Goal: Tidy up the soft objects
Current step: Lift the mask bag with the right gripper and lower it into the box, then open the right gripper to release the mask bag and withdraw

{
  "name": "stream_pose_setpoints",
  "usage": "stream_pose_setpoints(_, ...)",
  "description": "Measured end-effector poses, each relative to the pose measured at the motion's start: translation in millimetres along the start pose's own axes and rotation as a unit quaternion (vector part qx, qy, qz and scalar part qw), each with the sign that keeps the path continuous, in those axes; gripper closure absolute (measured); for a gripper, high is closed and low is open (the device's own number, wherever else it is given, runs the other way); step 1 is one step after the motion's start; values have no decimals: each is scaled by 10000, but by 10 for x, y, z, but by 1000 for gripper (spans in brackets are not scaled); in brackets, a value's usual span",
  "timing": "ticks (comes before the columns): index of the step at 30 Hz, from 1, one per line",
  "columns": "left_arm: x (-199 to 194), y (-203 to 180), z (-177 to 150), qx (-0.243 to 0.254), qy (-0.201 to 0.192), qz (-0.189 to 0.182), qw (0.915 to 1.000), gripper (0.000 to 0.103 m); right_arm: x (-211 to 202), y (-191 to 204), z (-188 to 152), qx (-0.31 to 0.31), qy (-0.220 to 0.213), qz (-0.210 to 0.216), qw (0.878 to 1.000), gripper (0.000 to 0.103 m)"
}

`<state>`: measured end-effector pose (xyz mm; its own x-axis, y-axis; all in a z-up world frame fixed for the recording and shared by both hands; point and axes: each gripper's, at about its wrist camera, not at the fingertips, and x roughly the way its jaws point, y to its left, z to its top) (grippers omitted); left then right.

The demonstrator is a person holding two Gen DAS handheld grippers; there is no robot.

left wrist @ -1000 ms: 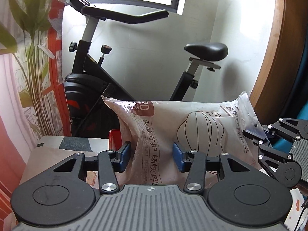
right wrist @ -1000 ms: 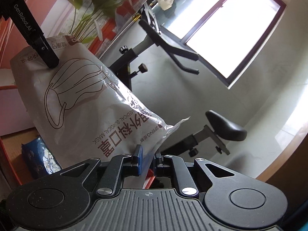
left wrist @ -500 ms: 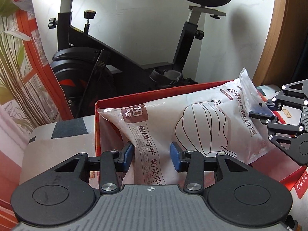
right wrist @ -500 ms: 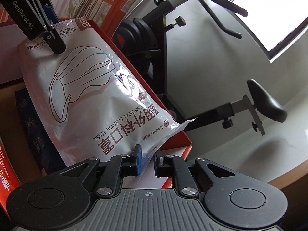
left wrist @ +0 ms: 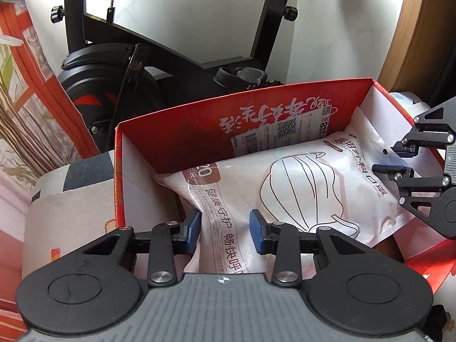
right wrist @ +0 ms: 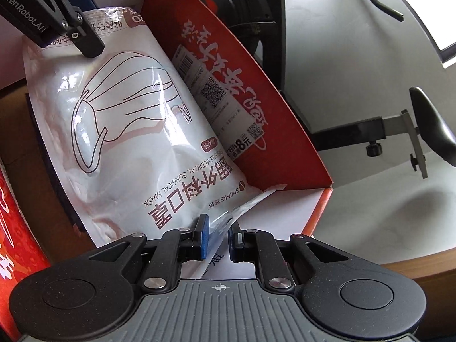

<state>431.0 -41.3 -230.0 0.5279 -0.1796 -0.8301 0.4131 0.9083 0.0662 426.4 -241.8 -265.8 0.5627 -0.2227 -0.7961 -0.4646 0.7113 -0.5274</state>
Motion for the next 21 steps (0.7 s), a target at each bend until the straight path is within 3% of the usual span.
stream_pose_setpoints(7, 65, -38, -2, 119, 158, -18, 9998, 63, 221, 39, 38, -102, 311, 142, 9994, 91)
stream_pose_setpoints(15, -40, 31, -22, -35, -58, -208, 9998, 62, 314, 196, 15, -467, 521, 41, 9975, 91)
stream_pose_setpoints(18, -120, 19, -29, -66, -153, -221, 9996, 62, 317, 197, 29, -513, 500, -55, 9974, 91)
stream_pose_setpoints(21, -194, 18, -31, -103, -215, -228, 9995, 62, 188, 229, 26, -531, 287, -273, 9978, 84)
